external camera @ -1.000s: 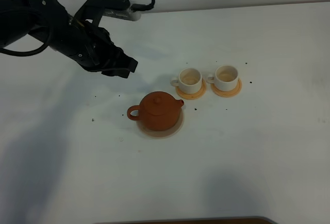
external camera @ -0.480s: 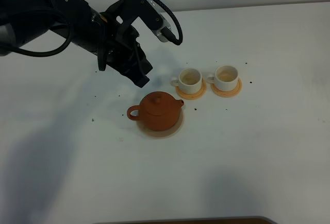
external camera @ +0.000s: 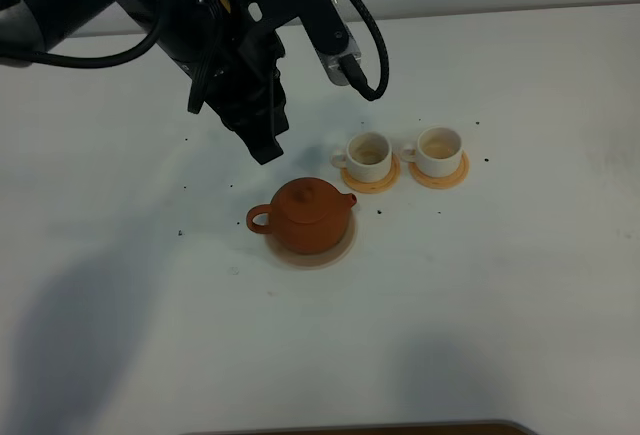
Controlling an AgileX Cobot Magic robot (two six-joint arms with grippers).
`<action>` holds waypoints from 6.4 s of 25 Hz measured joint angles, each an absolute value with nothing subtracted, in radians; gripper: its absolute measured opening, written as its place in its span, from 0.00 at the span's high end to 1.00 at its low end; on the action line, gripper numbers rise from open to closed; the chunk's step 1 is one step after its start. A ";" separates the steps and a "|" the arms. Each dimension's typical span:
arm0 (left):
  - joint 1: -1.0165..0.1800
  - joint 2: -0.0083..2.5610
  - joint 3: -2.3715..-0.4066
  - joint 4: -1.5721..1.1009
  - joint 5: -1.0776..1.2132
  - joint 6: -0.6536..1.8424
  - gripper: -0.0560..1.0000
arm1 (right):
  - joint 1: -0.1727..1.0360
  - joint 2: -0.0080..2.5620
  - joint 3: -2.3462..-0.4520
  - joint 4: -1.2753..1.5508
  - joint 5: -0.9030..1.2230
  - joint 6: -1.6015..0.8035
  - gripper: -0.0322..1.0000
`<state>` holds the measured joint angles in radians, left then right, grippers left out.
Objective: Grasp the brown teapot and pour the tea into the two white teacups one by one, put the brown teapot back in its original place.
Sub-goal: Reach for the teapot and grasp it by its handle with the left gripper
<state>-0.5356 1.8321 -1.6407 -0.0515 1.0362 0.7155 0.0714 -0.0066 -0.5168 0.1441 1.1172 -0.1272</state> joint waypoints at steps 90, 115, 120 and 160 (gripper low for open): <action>-0.539 2.221 -1.688 0.081 1.173 0.861 0.56 | 0.071 -0.007 -0.517 0.154 1.117 -0.126 0.74; -0.547 2.235 -1.715 0.072 1.169 0.916 0.59 | 0.071 -0.007 -0.517 0.155 1.117 -0.126 0.74; -0.550 2.235 -1.715 0.081 1.169 0.941 0.69 | 0.071 -0.007 -0.517 0.155 1.117 -0.126 0.74; -0.525 2.200 -1.715 0.057 1.174 0.958 0.81 | 0.071 -0.007 -0.517 0.158 1.117 -0.126 0.74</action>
<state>-0.5252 2.2002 -1.7153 0.0567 1.1738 0.9583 0.0714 -0.0074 -0.5168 0.1579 1.1172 -0.1264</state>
